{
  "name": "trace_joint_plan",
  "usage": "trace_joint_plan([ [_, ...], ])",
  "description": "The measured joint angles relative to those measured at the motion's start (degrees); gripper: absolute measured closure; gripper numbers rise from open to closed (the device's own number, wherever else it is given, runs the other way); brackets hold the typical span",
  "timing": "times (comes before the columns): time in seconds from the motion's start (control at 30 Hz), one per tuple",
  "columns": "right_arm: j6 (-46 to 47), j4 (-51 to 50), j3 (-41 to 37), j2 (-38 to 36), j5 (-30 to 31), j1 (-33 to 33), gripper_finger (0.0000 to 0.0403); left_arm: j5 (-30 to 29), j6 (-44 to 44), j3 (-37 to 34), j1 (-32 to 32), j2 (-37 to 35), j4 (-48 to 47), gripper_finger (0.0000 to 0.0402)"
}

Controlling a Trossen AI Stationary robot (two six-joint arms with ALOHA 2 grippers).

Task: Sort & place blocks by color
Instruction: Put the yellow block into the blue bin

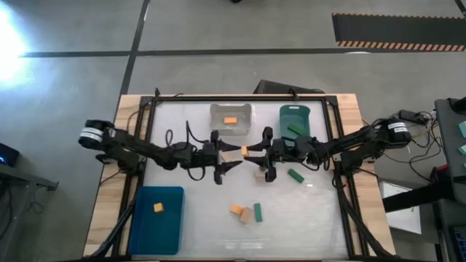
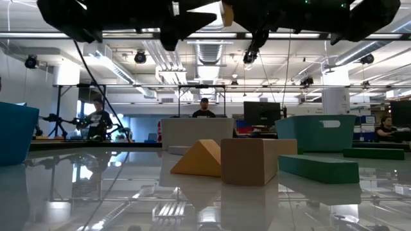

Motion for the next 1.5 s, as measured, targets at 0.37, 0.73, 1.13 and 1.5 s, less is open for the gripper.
trace_joint_plan([
  [0.37, -1.24, 0.21, 0.00, -0.11, -0.07, 0.00, 0.0285, 1.79, -0.01, 4.49, 0.00, 6.68, 2.97, 0.0176],
  [0.73, -1.58, 0.55, -0.02, -0.22, -0.72, 0.09, 0.0285, 1.37, 0.73, 4.91, 0.00, 6.76, 2.32, 0.0281],
  [1.13, 0.21, 0.60, -0.02, -0.18, 0.50, -0.01, 0.0205, 0.30, -0.20, 4.88, -0.02, 6.74, 1.79, 0.0285],
  [1.5, -0.01, -9.01, -0.02, -7.59, 0.87, -0.15, 0.0172, -1.25, -12.11, 4.87, -0.04, 4.02, -17.17, 0.0285],
])
